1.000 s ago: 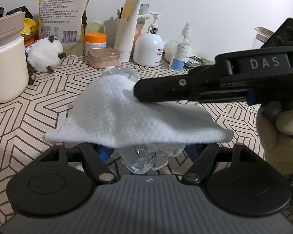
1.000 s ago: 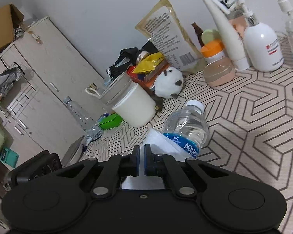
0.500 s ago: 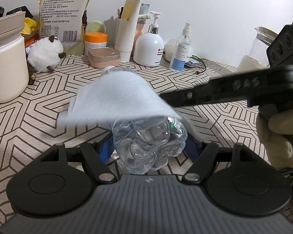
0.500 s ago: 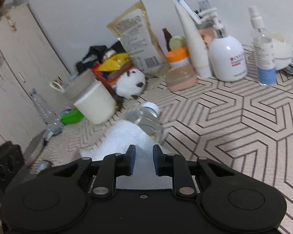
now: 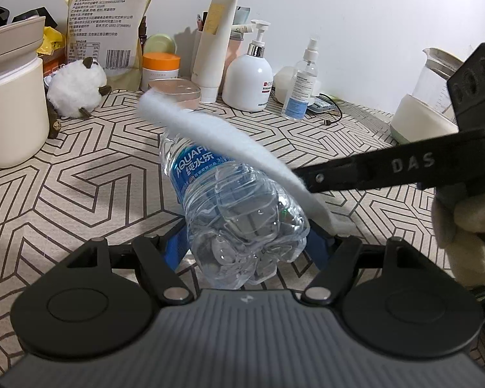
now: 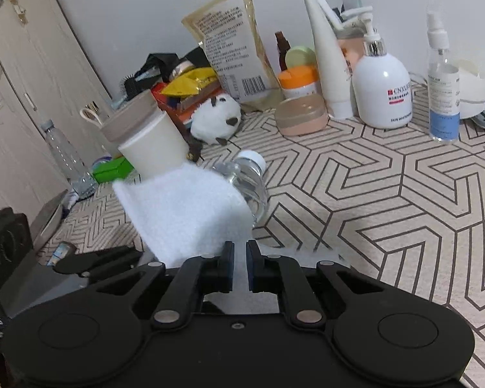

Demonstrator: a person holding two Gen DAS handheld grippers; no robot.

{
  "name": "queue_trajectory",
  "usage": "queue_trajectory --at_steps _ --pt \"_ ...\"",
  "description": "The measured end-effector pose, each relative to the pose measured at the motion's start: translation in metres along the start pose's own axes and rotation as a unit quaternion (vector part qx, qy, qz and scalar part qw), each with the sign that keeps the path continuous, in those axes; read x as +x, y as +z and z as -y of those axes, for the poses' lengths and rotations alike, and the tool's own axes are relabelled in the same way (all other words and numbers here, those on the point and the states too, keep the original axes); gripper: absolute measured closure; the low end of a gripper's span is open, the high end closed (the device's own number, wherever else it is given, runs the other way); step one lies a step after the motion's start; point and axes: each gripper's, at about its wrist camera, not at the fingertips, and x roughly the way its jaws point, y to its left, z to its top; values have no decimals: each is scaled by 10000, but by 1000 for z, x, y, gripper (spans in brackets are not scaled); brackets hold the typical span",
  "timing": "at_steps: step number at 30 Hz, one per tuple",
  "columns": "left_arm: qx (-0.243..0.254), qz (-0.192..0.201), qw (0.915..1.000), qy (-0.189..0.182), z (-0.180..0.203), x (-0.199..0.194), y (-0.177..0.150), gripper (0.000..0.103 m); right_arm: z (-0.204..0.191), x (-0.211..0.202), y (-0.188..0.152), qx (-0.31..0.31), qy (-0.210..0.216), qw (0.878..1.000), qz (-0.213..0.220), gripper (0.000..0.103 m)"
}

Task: Clean container
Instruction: 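Rub the wipe back and forth over the bottle label with the right gripper, then wipe the bottle shoulder once more with the right gripper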

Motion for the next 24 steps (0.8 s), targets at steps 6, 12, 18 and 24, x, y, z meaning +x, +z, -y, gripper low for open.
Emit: queue_trajectory --at_steps 6,12,18,24 --pt "-5 7 10000 -5 -4 0 -1 31 -5 -11 2 93 770 9969 146 88" --pt "13 0 10000 13 -7 -1 -1 31 -18 -12 0 -231 728 9969 177 80" --pt "45 -19 10000 44 -4 1 -1 30 -8 -9 1 -65 688 9975 138 63" --pt "21 -13 10000 29 -9 1 -1 29 -3 -8 3 -107 270 9993 220 63"
